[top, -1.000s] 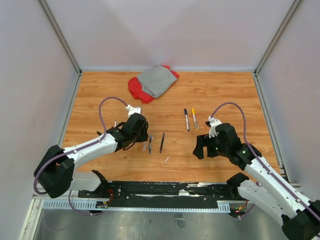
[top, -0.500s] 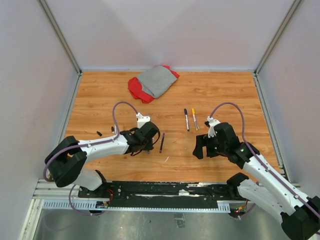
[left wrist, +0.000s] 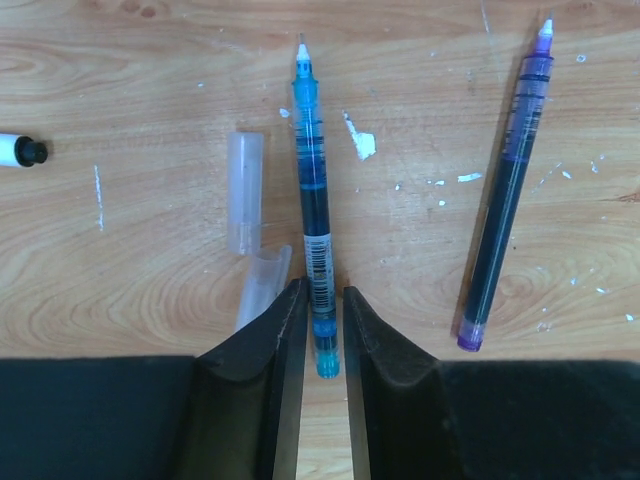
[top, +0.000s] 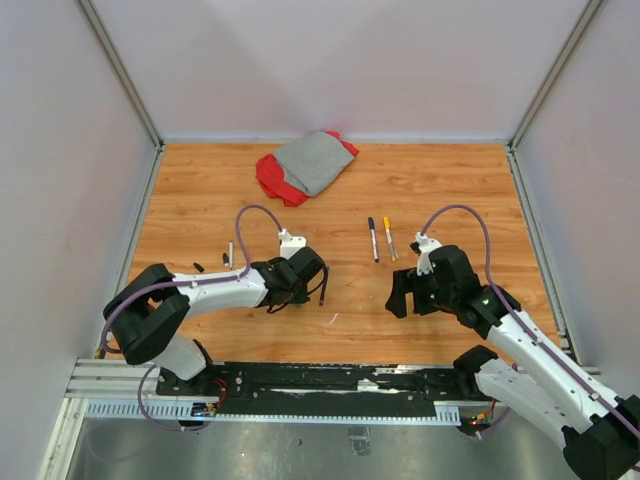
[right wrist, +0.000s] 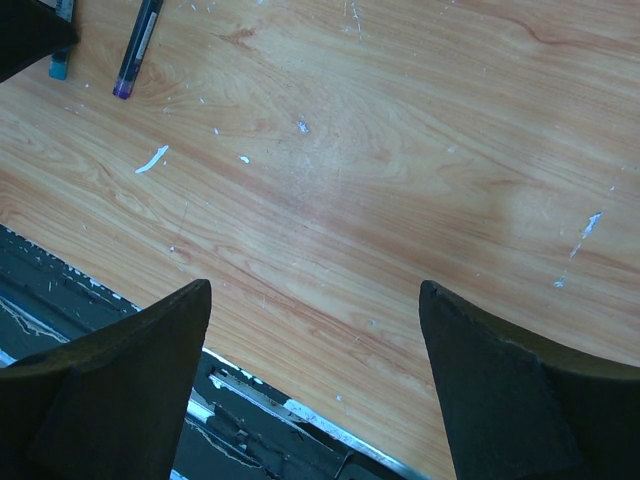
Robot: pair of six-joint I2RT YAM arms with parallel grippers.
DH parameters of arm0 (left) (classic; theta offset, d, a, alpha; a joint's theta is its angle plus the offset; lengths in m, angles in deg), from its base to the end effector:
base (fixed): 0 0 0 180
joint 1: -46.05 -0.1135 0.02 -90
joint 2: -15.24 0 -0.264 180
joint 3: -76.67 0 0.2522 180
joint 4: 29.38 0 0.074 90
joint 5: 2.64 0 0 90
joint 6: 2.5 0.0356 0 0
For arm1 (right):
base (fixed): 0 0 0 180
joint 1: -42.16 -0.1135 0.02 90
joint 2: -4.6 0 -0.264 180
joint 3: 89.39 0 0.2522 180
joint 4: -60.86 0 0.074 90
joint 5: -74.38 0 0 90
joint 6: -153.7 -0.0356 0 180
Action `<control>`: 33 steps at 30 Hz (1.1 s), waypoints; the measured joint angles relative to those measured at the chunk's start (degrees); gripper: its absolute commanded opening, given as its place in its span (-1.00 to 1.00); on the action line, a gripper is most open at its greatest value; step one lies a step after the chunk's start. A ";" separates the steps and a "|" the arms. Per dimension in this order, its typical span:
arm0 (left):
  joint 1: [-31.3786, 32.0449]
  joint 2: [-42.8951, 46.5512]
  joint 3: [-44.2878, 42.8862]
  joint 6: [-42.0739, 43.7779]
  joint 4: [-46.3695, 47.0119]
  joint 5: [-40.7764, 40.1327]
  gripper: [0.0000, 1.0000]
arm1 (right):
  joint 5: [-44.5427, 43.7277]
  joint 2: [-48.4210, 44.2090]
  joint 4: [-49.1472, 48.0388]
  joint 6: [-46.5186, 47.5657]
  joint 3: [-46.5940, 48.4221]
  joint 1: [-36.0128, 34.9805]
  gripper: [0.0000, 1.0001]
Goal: Insert the pens into the pen caps
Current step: Pick up the pen from the center of the board.
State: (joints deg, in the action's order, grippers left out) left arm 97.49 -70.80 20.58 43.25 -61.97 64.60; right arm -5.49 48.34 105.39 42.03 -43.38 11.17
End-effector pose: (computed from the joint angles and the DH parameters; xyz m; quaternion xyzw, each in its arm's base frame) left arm 0.1788 -0.2022 0.1562 0.0130 0.9534 -0.0439 0.2983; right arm 0.1356 0.0888 0.2327 -0.1096 0.9050 0.2511 0.3255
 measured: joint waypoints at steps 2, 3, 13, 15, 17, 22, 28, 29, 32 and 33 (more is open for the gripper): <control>0.24 -0.55 -0.48 -0.02 0.09 -0.11 -0.56 | 0.00 -0.13 0.00 0.00 0.00 0.00 0.70; 0.37 -1.01 -0.92 0.00 0.04 -0.28 -0.60 | 0.00 -0.17 0.02 0.00 0.00 0.00 0.70; 1.75 -2.62 -2.95 0.11 -0.61 -1.51 -0.97 | -0.07 -2.03 0.48 -0.07 0.00 0.00 0.73; 1.97 -1.51 -2.93 0.52 -0.48 -0.98 -0.99 | -0.04 -2.80 0.04 -0.46 0.00 0.00 0.74; 2.27 1.25 -2.32 1.11 0.70 0.09 -0.99 | -0.02 -3.63 -1.49 -1.40 0.00 0.00 0.73; 2.99 13.46 2.05 2.82 6.93 4.98 -0.99 | 0.72 -4.48 -9.18 -7.13 -0.46 0.00 0.63; 3.87 21.73 5.99 3.17 11.61 9.46 -0.99 | -2.78 -4.57 -22.86 -19.63 -4.09 -4.81 0.59; 3.98 22.34 6.56 3.13 12.02 9.99 -0.99 | -4.04 -4.04 -24.48 -21.20 -4.17 -6.43 0.57; 4.42 24.15 8.46 3.06 13.20 11.69 -0.99 | -9.14 -1.49 -30.27 -25.66 -4.28 -13.07 0.52; 4.52 24.65 8.94 3.04 13.40 12.17 -0.99 | -10.56 -0.37 -32.02 -26.86 -4.28 -15.04 0.50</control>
State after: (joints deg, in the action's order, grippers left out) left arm 102.02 -46.15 29.52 46.29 -48.57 76.77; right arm -16.05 47.97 73.37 15.17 -47.66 -3.86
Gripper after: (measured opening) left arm 0.129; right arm 0.773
